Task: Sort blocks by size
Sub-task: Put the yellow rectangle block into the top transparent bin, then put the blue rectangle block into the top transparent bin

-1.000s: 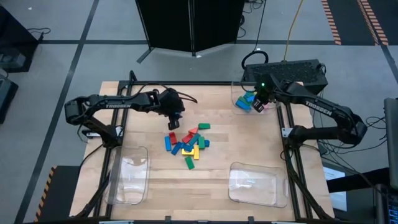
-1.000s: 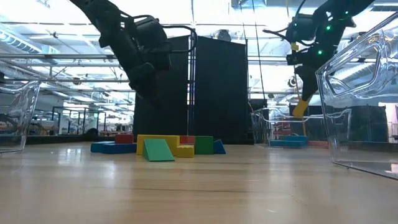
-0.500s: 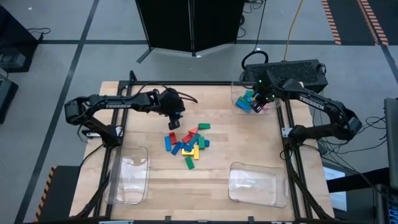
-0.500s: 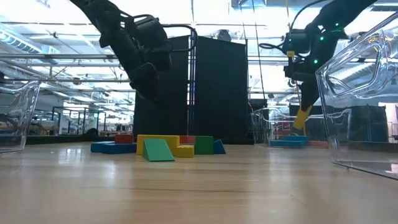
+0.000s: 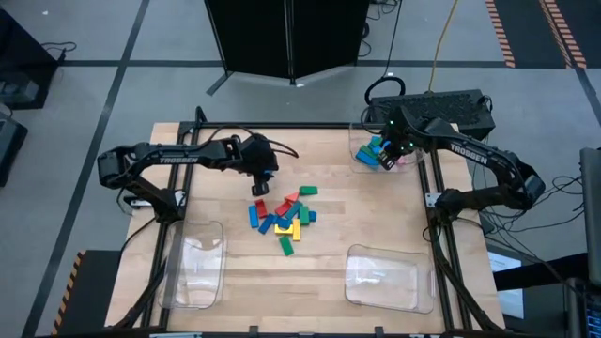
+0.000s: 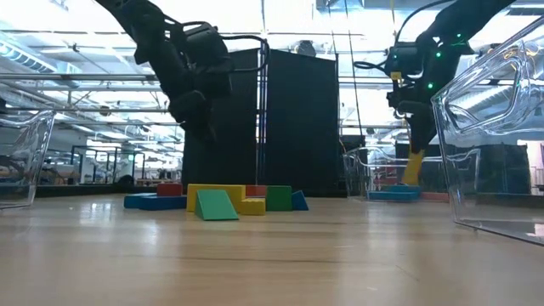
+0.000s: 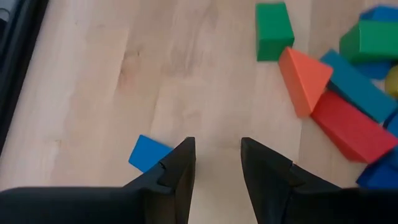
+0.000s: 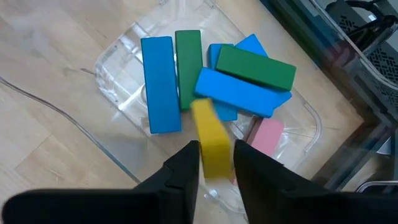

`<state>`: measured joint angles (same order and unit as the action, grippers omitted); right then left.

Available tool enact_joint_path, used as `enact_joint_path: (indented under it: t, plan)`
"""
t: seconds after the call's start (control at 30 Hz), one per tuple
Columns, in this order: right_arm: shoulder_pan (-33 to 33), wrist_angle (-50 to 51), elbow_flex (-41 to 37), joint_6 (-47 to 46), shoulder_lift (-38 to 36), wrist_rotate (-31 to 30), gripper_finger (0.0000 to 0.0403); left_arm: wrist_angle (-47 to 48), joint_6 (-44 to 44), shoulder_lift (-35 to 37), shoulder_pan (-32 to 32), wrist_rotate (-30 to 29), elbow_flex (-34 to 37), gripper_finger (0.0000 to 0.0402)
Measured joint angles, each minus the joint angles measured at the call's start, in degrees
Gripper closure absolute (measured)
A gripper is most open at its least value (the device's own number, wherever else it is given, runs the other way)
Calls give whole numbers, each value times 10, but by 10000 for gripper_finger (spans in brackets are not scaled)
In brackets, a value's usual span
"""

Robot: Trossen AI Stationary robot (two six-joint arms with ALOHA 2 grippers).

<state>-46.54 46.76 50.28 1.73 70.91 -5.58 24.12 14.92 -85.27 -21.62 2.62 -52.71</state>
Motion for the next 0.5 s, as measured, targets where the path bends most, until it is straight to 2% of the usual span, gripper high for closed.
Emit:
enact_joint_path:
  t: [0.3,0.5]
  plan:
    - [0,-6,0,-4,0,0,232,4,9,0,12,0,0,271]
    - [0,-30,0,-4,0,-1,219,-12,6,0,27,1,0,271]
